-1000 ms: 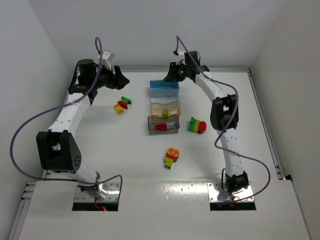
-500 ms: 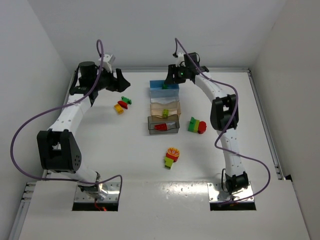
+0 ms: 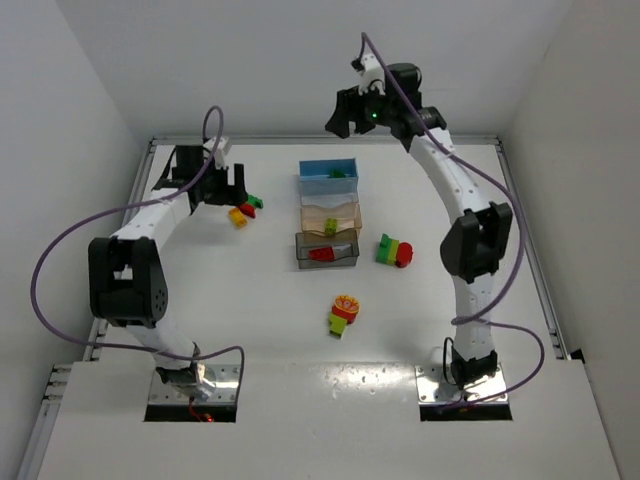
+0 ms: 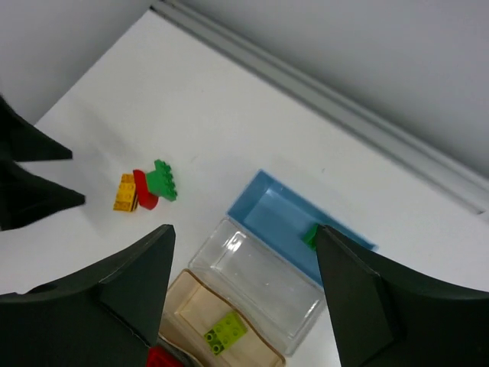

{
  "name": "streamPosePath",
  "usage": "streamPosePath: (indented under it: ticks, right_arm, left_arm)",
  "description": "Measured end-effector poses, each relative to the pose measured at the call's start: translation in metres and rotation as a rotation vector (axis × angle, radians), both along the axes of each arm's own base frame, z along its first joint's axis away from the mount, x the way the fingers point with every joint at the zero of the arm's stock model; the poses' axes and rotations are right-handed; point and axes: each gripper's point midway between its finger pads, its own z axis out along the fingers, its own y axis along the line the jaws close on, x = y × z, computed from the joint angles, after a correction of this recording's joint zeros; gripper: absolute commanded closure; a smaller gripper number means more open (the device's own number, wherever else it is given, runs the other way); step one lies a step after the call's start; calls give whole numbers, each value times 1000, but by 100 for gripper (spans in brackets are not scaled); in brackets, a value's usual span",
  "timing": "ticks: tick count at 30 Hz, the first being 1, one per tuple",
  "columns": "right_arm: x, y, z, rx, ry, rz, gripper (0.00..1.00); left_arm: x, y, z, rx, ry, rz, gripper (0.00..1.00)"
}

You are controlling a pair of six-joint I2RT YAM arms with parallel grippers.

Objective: Sort the legos into containers by color

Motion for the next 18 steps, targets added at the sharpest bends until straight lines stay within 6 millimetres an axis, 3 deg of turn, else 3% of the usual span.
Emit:
streamPosePath:
  ticks: [3,6,12,18]
  right_arm:
    - [-16,-19,39,-21,-82,-13,26]
    - [-23,-41,56,-40,-123,-40,26]
    - [-18,-73,35,-80,-75,-95,26]
    - [-18,-80,29,-87,-58,-102,26]
  left_arm:
    - [-9,13,-42,35,142,70,9]
    - [-20,21,-72,45,256,139,12]
    - [-21,28,-91,33,319,245,18]
    - [-15,22,-108,10,365,283,19]
